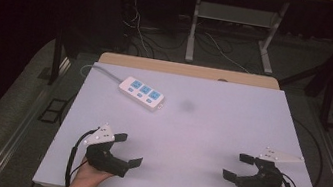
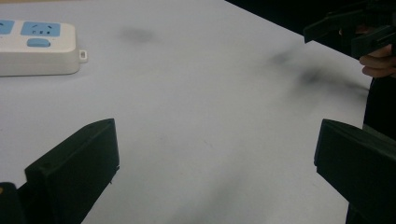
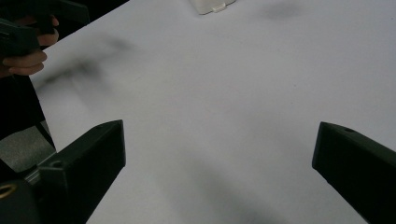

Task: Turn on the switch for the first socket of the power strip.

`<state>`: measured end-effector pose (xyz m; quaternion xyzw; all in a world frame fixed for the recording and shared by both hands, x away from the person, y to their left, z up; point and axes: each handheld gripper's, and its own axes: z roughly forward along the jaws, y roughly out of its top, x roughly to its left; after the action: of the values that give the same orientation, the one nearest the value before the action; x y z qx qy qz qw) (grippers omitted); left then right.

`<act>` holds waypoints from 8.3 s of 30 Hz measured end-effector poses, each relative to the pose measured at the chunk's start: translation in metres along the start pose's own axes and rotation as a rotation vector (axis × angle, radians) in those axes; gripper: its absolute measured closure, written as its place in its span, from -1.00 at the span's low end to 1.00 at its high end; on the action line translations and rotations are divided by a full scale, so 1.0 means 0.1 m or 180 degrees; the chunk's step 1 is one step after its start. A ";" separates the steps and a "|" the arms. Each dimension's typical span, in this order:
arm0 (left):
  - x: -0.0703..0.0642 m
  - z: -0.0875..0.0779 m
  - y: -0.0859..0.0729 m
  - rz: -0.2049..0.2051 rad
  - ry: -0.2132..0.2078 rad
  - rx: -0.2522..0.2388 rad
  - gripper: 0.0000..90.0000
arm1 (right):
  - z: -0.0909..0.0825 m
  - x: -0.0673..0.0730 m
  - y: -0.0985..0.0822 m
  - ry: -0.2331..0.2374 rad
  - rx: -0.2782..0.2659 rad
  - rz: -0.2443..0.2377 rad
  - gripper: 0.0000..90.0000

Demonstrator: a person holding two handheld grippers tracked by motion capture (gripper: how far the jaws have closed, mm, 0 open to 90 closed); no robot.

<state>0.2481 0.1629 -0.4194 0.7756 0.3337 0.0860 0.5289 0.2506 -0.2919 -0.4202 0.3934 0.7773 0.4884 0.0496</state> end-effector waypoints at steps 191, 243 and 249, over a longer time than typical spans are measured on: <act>1.49 0.42 1.48 -0.0091 0.0487 0.0973 -0.57 | 0.03 0.00 -0.04 -0.0013 0.0161 -0.0061 -0.95; 2.16 0.72 1.11 -0.0782 0.0798 0.0686 0.98 | 0.03 0.00 -0.05 -0.0036 0.0199 -0.0080 -0.95; 2.17 0.74 1.06 -0.0785 0.0813 0.0695 0.98 | 0.03 0.00 -0.05 -0.0040 0.0202 -0.0078 -0.95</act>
<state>0.4947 0.2148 -0.4056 0.7643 0.4979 0.0815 0.4016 0.2491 -0.2911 -0.4256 0.3883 0.7968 0.4605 0.0480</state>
